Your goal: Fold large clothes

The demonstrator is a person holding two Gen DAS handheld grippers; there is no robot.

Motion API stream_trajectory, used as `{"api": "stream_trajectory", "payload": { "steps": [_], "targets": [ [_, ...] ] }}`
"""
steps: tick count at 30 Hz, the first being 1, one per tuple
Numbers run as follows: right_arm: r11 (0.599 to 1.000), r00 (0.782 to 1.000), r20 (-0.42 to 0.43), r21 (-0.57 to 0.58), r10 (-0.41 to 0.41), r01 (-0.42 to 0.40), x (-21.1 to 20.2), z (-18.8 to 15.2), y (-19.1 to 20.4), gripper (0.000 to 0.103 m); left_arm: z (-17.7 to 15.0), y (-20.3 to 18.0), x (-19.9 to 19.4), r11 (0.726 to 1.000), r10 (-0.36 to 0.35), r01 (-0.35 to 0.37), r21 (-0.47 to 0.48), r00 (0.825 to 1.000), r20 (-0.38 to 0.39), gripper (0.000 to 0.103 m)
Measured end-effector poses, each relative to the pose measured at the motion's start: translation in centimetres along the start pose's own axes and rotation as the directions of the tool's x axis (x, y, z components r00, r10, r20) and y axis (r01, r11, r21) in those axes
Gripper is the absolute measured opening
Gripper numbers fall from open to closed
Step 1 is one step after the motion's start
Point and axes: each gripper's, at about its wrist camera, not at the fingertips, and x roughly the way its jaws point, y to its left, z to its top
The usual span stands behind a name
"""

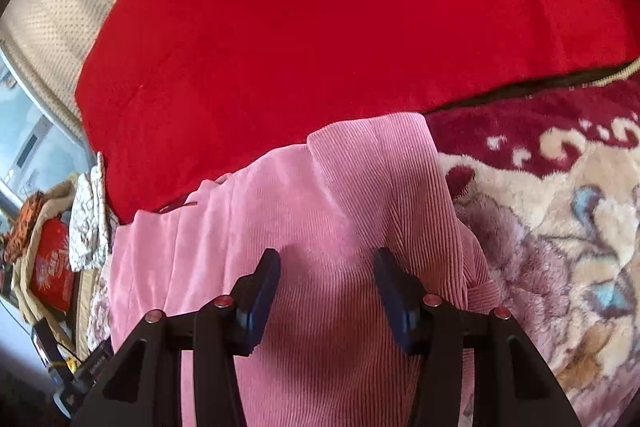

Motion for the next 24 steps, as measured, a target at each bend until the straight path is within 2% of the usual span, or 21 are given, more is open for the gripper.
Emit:
{"api": "stream_trajectory", "payload": {
  "steps": [5, 10, 13, 15, 18, 19, 20, 22, 24],
  "targets": [
    [0.999, 0.998, 0.039, -0.006, 0.046, -0.046, -2.5, -0.9, 0.4, 0.053, 0.1, 0.4, -3.6, 1.000, 0.001, -0.001, 0.004, 0.994, 0.112, 0.067],
    [0.992, 0.991, 0.051, -0.023, 0.122, -0.121, -5.9, -2.4, 0.9, 0.053, -0.3, 0.2, -5.6, 0.995, -0.094, 0.096, -0.012, 0.989, 0.110, 0.067],
    [0.988, 0.987, 0.032, 0.000, 0.155, -0.155, -7.3, -3.4, 0.7, 0.053, -0.6, -1.1, -6.4, 0.995, -0.098, 0.094, 0.034, 0.987, 0.131, 0.068],
    [0.985, 0.985, 0.011, 0.017, 0.171, -0.171, -7.0, -4.3, 0.5, 0.053, -0.8, -1.7, -5.7, 0.994, -0.107, 0.102, 0.048, 0.989, 0.099, 0.071],
    [0.989, 0.987, -0.073, 0.054, 0.142, -0.138, -5.1, -5.8, -0.6, 0.053, -1.4, -2.7, -2.2, 0.995, -0.061, 0.063, 0.072, 0.998, -0.030, 0.074],
    [0.988, 0.983, -0.109, 0.071, 0.145, -0.137, -4.2, -6.3, -1.2, 0.052, -1.5, -2.9, -2.0, 0.995, -0.050, 0.051, 0.081, 0.999, -0.018, 0.078],
    [0.987, 0.983, -0.099, 0.071, 0.153, -0.147, -4.1, -6.4, -1.5, 0.051, -1.5, -3.1, -2.1, 0.995, -0.033, 0.033, 0.095, 0.999, 0.002, 0.081],
    [0.986, 0.982, -0.098, 0.066, 0.160, -0.154, -4.6, -6.3, -1.4, 0.051, -1.6, -3.1, -2.6, 0.995, -0.025, 0.024, 0.100, 1.000, 0.008, 0.080],
    [0.975, 0.976, -0.068, 0.095, 0.206, -0.199, -5.9, -6.5, -2.0, 0.051, -1.9, -2.9, -3.2, 0.997, -0.032, 0.031, 0.077, 0.999, 0.015, 0.080]
  ]
}}
